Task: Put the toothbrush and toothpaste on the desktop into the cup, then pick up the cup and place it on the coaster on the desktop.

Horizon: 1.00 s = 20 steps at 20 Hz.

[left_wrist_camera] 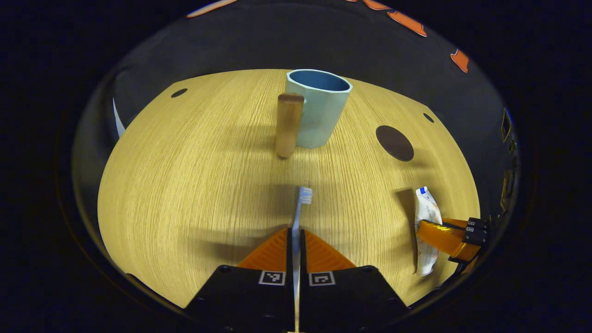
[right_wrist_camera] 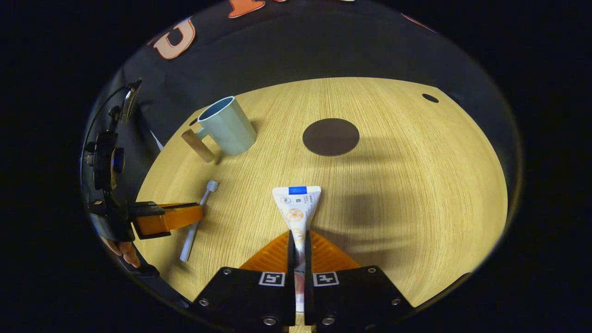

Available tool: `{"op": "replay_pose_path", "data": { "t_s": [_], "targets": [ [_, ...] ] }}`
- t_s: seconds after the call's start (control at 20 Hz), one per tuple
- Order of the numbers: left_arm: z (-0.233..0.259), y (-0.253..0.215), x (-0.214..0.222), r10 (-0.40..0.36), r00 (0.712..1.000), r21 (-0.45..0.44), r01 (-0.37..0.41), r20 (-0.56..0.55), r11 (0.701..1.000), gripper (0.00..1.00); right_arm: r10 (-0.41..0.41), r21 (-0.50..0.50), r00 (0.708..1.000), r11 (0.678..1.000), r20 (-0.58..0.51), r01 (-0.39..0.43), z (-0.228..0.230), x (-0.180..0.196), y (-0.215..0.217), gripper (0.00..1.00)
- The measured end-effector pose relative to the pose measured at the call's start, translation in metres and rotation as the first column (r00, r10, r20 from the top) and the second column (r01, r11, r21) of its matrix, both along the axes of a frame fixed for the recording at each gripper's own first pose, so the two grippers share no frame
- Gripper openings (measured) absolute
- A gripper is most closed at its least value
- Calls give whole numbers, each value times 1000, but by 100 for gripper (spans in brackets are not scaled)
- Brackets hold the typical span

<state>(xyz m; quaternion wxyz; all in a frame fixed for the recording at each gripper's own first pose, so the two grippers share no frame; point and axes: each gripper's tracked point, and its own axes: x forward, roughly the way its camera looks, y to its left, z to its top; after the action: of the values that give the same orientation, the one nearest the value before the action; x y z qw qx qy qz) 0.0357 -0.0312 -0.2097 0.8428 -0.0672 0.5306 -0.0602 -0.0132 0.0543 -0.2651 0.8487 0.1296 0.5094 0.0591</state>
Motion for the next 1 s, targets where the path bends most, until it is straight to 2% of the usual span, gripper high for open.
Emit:
{"op": "replay_pose_path", "data": {
  "t_s": [0.15, 0.3, 0.45, 0.75, 1.0],
  "targets": [
    [6, 14, 9, 34, 999, 0, -34, 40, 999, 4, -39, 67, 999, 997, -20, 40, 1, 0, 2, 7],
    [20, 40, 8, 57, 992, -15, -55, 114, 998, 4, -57, 53, 998, 997, 13, 56, 5, 5, -1, 8],
    [33, 63, 15, 61, 980, -3, -62, 189, 998, 4, -89, 125, 996, 988, 26, 85, 18, 11, -1, 8],
    [26, 84, 30, 79, 936, 6, -87, 344, 996, 4, -59, 69, 984, 996, 168, 48, 56, 24, -15, 8],
    [34, 105, 49, 105, 889, -17, -109, 446, 994, 4, -3, -22, 946, 1000, 324, 11, 97, 34, -20, 7]
  ]
}}
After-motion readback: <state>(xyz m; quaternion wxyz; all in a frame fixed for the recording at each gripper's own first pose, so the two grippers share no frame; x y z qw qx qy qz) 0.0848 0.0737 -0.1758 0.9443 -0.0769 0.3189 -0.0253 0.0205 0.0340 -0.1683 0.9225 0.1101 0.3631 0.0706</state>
